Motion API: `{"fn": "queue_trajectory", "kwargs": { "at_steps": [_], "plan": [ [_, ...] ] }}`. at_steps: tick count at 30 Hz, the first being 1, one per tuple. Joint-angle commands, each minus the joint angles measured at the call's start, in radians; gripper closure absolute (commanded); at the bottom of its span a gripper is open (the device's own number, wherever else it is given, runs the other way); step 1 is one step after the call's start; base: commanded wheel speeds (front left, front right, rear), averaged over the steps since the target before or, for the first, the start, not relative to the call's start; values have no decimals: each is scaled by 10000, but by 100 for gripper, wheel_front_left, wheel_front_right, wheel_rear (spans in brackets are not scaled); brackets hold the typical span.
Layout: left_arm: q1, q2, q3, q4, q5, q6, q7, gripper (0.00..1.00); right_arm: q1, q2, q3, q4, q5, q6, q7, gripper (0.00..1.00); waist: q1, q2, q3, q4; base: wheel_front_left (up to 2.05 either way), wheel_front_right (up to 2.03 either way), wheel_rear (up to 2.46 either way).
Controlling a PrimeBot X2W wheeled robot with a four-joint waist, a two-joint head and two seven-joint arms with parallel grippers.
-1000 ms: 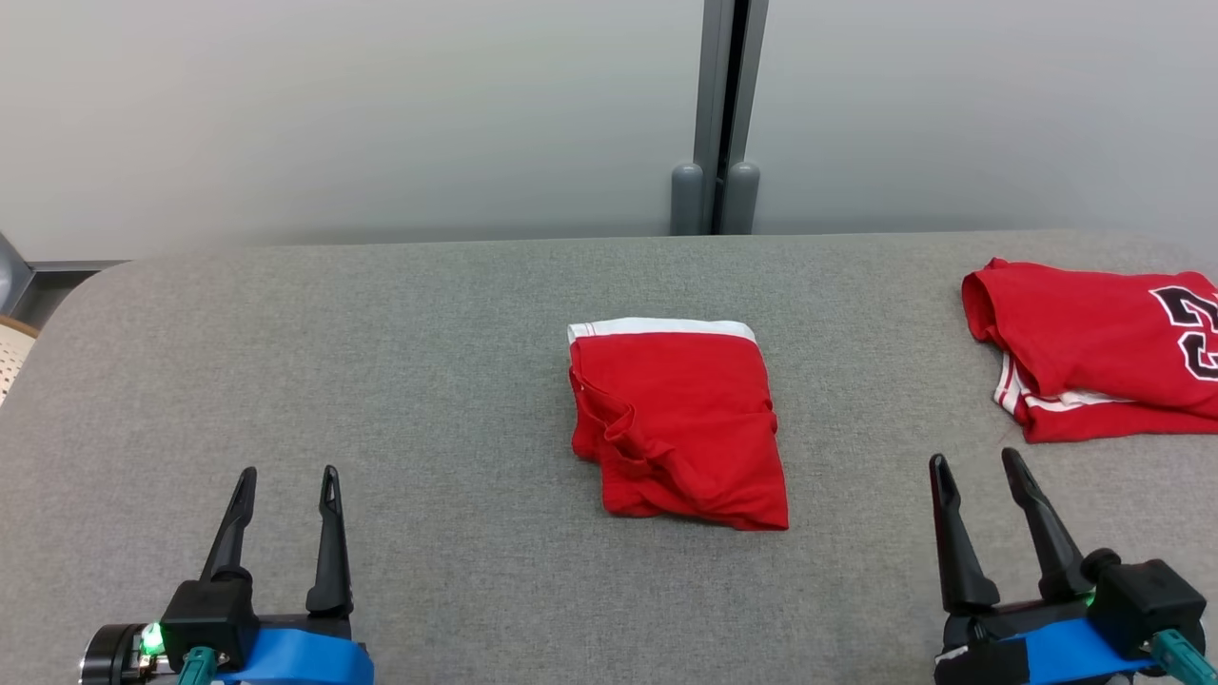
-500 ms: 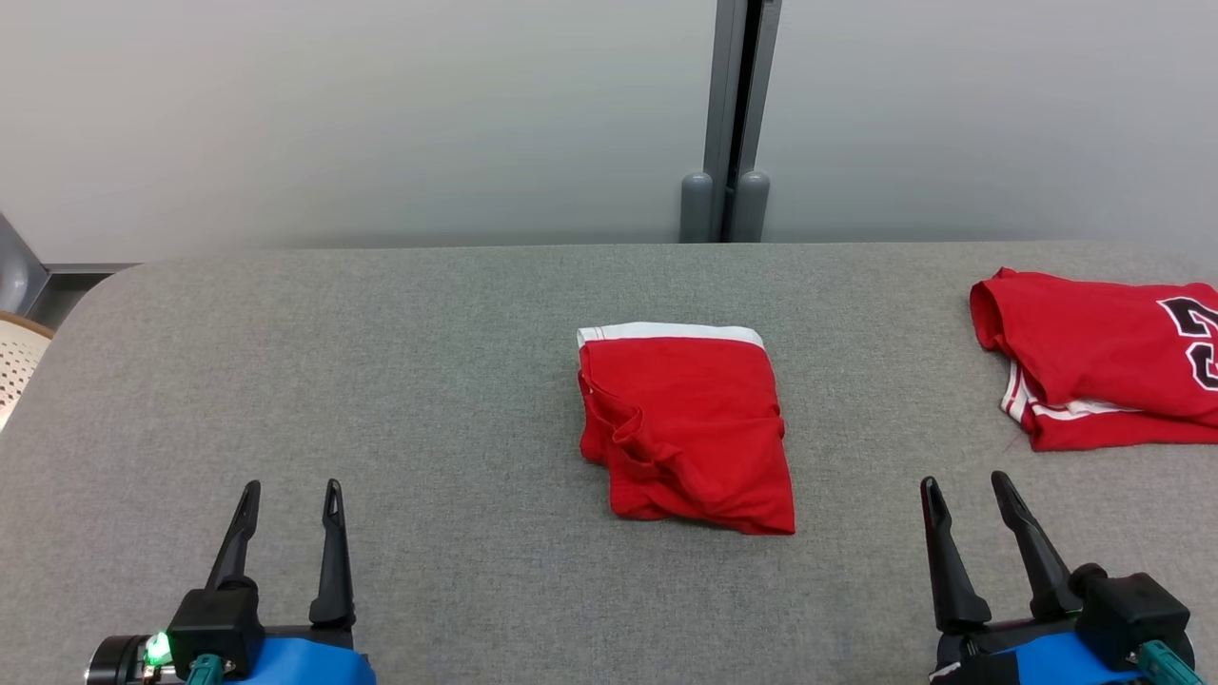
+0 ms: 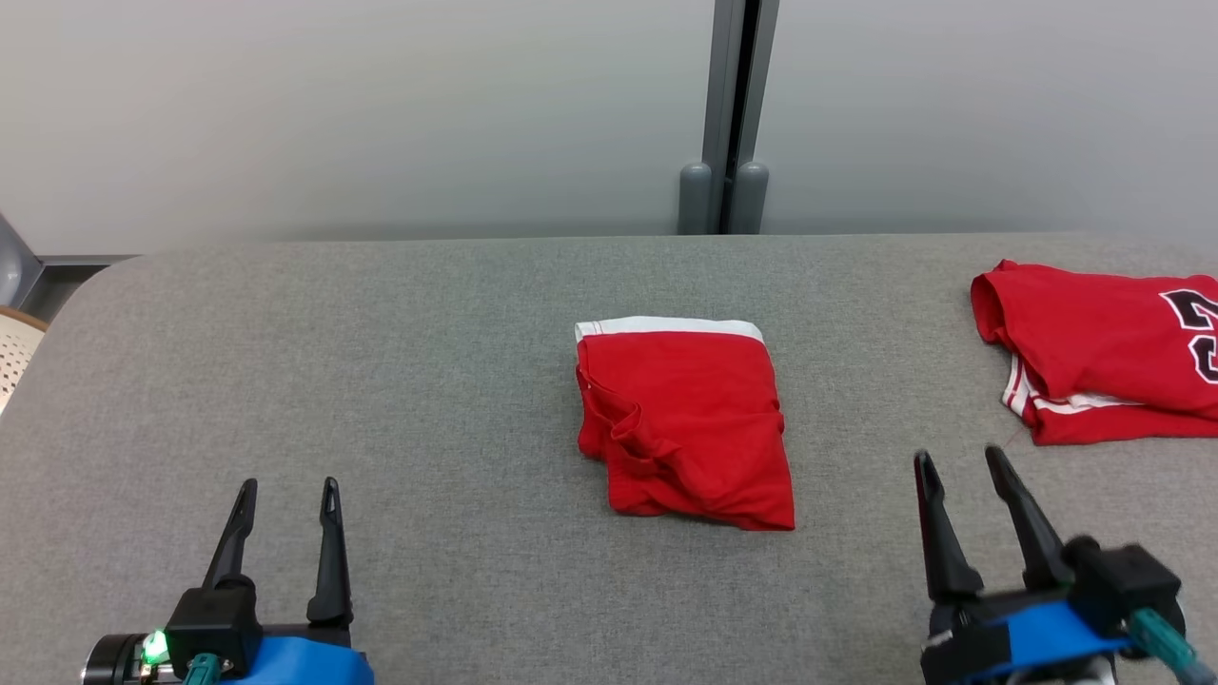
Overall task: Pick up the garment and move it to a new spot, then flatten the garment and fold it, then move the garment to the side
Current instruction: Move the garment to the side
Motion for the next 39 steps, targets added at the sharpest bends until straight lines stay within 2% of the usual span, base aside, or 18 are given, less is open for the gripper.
{"fn": "queue_trajectory", "kwargs": {
  "at_steps": [1, 10, 17, 29, 39],
  "plan": [
    [-148, 34, -36, -34, -31, 11, -46, 0, -456, 16, 124, 37, -48, 2, 33, 0, 1, 0, 59, 34, 0, 0, 0],
    [-545, -12, -223, -72, -71, -47, -46, 0, -2861, 3, 983, 906, -396, 2, 799, 0, 1, 0, 531, 388, 0, 0, 0],
    [-896, -67, -359, -43, -140, -55, -46, 0, -4523, -197, 960, 2860, -292, 2, 1029, 0, 1, 0, 1102, 872, 0, 0, 0],
    [-1295, -116, -402, -31, -188, -88, -46, 0, -5681, -455, 672, 6501, -545, 2, 653, 0, 1, 0, 1911, 1356, 0, 0, 0],
    [-1364, -119, -480, 11, -93, -135, -46, 0, -5914, -238, 1041, 8571, -281, 2, 437, 0, 1, 0, 1902, 1461, 0, 0, 0]
  ]
}}
